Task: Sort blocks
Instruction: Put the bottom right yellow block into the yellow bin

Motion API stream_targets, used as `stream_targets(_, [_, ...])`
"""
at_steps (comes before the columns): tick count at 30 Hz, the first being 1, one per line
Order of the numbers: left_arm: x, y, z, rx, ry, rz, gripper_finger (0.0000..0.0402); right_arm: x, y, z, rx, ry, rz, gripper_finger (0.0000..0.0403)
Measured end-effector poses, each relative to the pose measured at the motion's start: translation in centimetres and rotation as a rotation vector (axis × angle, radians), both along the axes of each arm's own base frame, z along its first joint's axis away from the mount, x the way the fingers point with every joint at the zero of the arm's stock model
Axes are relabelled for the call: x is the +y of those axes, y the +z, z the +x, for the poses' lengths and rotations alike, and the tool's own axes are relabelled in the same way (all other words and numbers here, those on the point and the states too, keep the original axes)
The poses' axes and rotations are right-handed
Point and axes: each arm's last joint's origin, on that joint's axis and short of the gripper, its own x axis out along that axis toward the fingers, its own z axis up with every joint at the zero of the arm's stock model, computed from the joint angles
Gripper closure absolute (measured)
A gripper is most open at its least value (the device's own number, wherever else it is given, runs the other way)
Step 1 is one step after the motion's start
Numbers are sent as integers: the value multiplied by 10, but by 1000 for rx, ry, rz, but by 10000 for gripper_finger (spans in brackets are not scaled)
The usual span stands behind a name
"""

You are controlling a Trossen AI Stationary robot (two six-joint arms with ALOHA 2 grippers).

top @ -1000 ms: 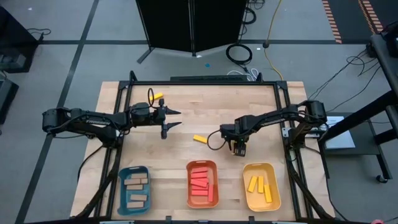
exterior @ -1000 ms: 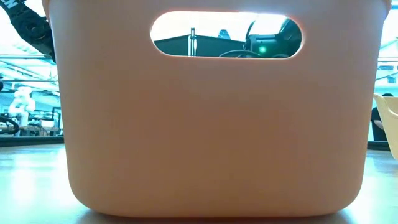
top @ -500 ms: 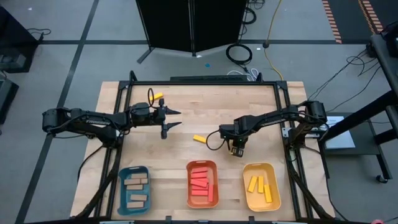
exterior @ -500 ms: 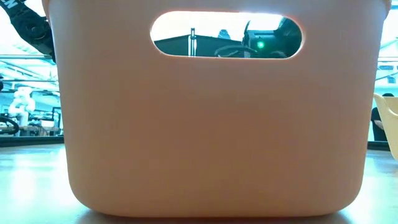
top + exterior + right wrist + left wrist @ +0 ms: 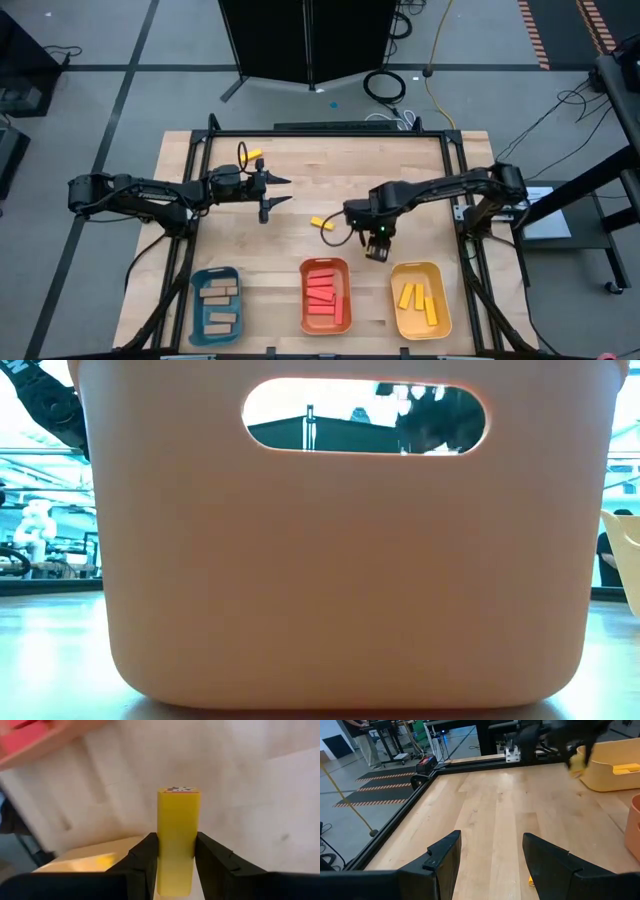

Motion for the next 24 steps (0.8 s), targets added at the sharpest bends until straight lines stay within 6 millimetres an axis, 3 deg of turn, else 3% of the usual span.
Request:
stream_targets(6, [0, 0, 0, 0, 0, 0, 191, 39, 14, -4, 18, 5, 52, 306])
stream_targets(18, [0, 1, 0, -11, 0, 2, 191, 118, 23, -36, 101, -64, 67, 305])
stream_targets(24, [-1, 2, 0, -18, -1, -5, 191, 148, 23, -54, 105, 52, 62, 305])
